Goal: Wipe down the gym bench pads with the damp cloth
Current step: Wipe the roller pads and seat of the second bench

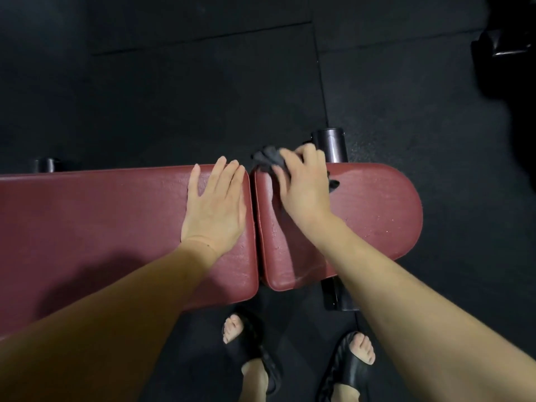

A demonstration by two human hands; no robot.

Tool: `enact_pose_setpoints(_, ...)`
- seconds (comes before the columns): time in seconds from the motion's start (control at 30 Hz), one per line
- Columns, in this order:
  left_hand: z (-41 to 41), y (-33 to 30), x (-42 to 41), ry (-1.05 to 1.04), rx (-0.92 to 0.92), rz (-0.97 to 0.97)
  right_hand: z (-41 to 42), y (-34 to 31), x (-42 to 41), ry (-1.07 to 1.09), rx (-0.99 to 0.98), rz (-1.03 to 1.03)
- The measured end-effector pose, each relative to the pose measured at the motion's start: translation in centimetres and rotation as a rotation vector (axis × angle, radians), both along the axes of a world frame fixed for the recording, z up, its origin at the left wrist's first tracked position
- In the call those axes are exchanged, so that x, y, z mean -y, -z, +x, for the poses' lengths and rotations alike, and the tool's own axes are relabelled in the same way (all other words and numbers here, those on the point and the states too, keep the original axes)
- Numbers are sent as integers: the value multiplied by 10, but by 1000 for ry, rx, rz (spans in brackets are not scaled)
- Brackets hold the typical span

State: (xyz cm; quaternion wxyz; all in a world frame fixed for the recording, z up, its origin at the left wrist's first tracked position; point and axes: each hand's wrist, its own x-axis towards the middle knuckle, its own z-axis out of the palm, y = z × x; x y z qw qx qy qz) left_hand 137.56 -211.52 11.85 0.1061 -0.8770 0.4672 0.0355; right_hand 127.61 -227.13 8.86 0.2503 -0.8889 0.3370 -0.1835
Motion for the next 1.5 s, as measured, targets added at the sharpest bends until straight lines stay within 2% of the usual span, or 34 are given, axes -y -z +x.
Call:
enact_pose_setpoints(0.13,0,-2,1,-4,-4,10,-80,-3,-49,-192,-3,73)
enact_pose_setpoints(0.2,-1,0,1,-2,-1,29,-95,0,-58,-209,-6,70)
enact_pose_setpoints(0.4,-2,1,0,-11,18,32,14,1,-9,-47,29,-30)
enact_pose_setpoints(0.47,-2,1,0,-9,10,35,15,-1,-8,-65,36,-40)
enact_pose_setpoints(0.63,-2,-2,1,-16,-15,23,-96,-2,-73,-310,31,29)
enact_pose_setpoints(0.73,-2,-1,0,-12,-15,16,-119,2,-82,-350,11,37)
enact_pose_setpoints(0.8,-3,1,0,-12,-3,25,-99,3,-71,-318,20,26)
enact_pose_setpoints(0.97,-3,0,-2,-8,-7,22,-31,-3,-52,-49,24,28)
enact_pose_setpoints(1.17,-5,0,-1,-21,-22,-30,-117,-2,-123,-138,51,77)
enact_pose_setpoints(1.27,-5,-2,-1,-17,-24,-38,-133,5,-109,-205,42,37)
enact_pose_setpoints(1.33,-5,-2,-1,-13,-18,-43,-143,13,-79,-100,49,-15)
enact_pose_setpoints(1.4,-6,-1,-1,-12,-16,-47,-158,23,-47,163,11,17)
enact_pose_setpoints(1.47,-6,0,-1,-10,-9,-50,-159,28,-42,381,-35,80)
enact_pose_setpoints(1.5,-6,0,-1,-8,-5,-52,-150,26,-52,420,-43,83)
